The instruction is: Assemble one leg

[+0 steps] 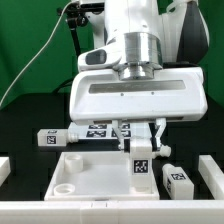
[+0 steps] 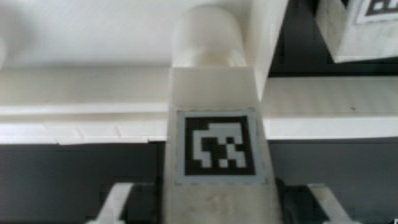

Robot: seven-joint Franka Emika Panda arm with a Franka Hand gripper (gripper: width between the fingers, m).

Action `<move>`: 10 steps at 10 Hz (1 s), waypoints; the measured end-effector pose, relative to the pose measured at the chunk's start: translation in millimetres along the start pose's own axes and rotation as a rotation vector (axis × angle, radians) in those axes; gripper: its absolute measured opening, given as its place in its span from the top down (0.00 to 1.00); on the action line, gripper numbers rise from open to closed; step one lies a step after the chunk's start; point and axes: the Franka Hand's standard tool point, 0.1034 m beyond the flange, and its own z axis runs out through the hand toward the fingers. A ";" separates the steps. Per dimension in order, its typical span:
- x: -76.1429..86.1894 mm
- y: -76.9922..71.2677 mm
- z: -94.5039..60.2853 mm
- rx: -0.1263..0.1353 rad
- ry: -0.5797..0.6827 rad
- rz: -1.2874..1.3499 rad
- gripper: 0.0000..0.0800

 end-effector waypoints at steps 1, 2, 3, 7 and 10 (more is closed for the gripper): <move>0.3 0.8 0.4 -0.003 0.008 0.000 0.64; 0.7 1.5 0.8 -0.006 0.020 0.000 0.64; 1.0 2.1 0.9 -0.007 0.022 0.001 0.64; 6.9 2.4 -5.2 0.002 -0.014 0.009 0.34; 24.9 1.3 -23.7 0.025 -0.076 0.016 0.20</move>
Offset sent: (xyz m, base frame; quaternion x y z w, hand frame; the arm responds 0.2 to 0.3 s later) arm 0.0000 0.0000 0.0000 0.0000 0.0000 0.0000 1.0000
